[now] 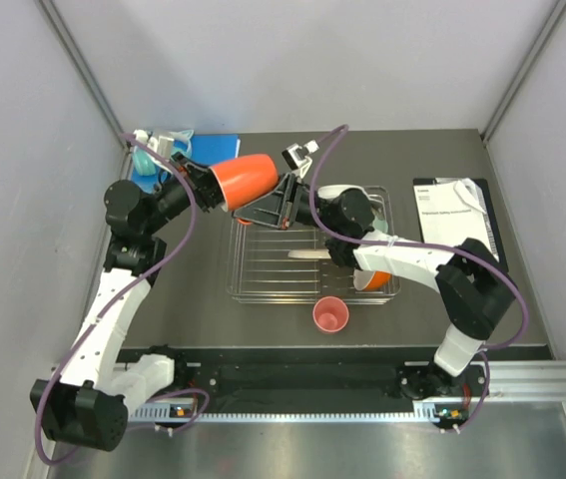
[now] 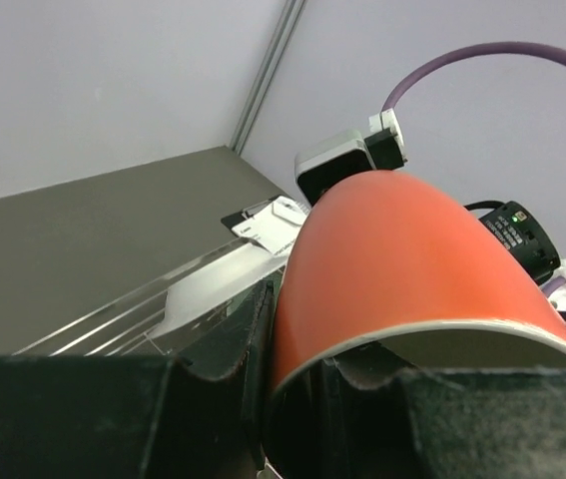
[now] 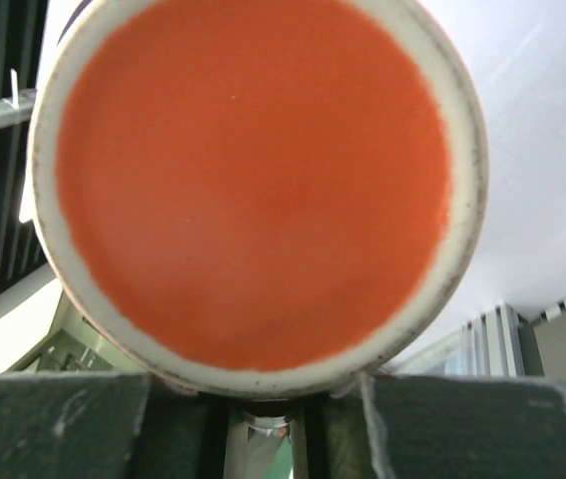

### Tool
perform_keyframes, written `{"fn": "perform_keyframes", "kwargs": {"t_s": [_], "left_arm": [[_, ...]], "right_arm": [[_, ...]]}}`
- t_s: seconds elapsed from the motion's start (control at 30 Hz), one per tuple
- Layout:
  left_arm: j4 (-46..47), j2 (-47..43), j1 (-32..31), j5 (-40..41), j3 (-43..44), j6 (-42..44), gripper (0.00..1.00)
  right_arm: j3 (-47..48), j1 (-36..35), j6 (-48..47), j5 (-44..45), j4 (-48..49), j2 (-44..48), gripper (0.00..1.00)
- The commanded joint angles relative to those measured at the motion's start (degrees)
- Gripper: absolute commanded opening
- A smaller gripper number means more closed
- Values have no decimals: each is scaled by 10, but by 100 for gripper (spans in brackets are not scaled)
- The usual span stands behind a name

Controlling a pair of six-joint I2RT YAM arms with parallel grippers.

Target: Load the mixed dishes into the dish rack

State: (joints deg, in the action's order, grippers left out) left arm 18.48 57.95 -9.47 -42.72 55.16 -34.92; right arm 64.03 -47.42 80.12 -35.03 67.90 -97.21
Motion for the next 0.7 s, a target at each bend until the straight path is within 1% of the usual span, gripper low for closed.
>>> {"fn": "perform_keyframes", "kwargs": {"t_s": [0.0, 0.03, 0.07, 0.17, 0.2, 0.23, 0.27, 0.3, 0.43, 0.53, 0.57, 0.6, 0.63, 0.67], "left_arm": [[-71, -23, -14, -84, -60, 13, 0], [-84, -31, -14, -79, -65, 18, 14], [-88, -34, -14, -76, -75, 22, 26], [-94, -43, -13, -66, -84, 24, 43], [-94, -46, -14, -64, -85, 23, 58], [-94, -49, -14, -61, -86, 20, 75], [-94, -50, -14, -61, -83, 20, 96], [-93, -52, -14, -59, -83, 20, 99], [-100, -70, -13, -53, -79, 27, 99], [-159, -95, -11, -33, -54, 58, 99], [-171, -104, -9, -26, -50, 68, 99], [-206, -121, -3, -20, -43, 85, 99], [-222, -129, 2, -16, -29, 98, 99], [-243, -136, 5, -7, -20, 110, 99]], "right_arm": [[16, 30, -60, 68, 82, 57, 0], [11, 33, -65, 66, 80, 60, 0], [7, 36, -72, 65, 80, 68, 0], [3, 43, -100, 64, 58, 86, 0], [3, 45, -112, 63, 47, 92, 0], [7, 45, -126, 62, 14, 96, 0], [8, 46, -154, 61, 0, 108, 0], [10, 46, -167, 61, -19, 113, 0], [15, 47, -217, 63, -79, 135, 0], [33, 52, -286, 81, -187, 161, 0], [43, 52, -341, 93, -277, 176, 0], [77, 52, -376, 133, -345, 180, 0], [97, 50, -445, 156, -407, 186, 0], [116, 39, -477, 181, -460, 186, 0]]}}
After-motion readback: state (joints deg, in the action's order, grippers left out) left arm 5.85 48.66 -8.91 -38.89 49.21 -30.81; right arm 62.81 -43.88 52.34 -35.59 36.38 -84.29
